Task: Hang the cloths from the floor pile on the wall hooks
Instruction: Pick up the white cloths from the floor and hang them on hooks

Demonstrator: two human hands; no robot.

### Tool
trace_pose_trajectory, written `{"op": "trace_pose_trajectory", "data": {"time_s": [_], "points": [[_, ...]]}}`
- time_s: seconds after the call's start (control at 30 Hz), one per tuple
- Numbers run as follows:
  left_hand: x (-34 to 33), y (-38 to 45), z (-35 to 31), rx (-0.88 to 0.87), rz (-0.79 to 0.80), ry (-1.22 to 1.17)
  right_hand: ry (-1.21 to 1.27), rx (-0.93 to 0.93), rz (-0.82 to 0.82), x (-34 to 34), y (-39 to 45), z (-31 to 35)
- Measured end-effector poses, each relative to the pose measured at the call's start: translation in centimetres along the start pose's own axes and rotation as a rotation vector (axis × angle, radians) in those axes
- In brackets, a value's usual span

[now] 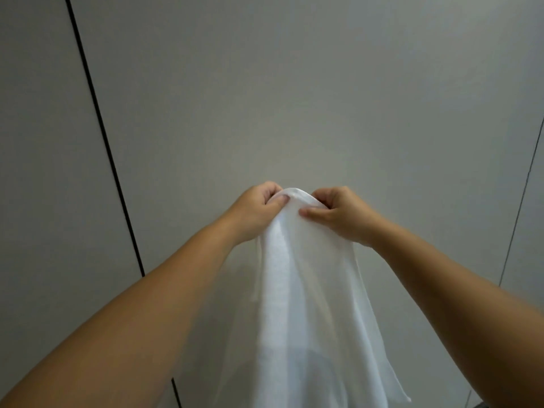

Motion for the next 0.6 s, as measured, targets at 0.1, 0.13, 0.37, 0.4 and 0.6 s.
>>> {"op": "trace_pose_trajectory", "data": {"time_s": [0.1,0.13,0.37,0.4,0.6], "points": [[2.5,0.3,-0.3,-0.056,-0.158,-0.015,0.045,-0.124,0.152,-1.5,-1.1,-2.2],[3.5,0.3,-0.3,-0.068,-0.188,-0.030,0.024,-0.143,0.190,-2.2,-1.4,-2.8],[9.7,-1.9,1.8,0.000,-0.312,0.165,0.256,-0.152,0.084,-6.6,-0.8,-2.6],[10.6,-2.5,2.6,0.040,-0.326,0.187,0.278,-0.138,0.030,-6.9,-0.3,-1.7],[11.6,-6.4,7.5,0.221,-0.012,-0.007,0.192,0.063,-0.020,-9.5,3.2,5.2]]}}
Point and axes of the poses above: each hand's wrist, its own y-axis towards the middle knuckle, its own x-axis out of the back of the hand, z = x × y, the point moved 2 cm from there along y, towards the middle knuckle, and after that the axes turned 11 degrees about x, right-handed, at the moved point
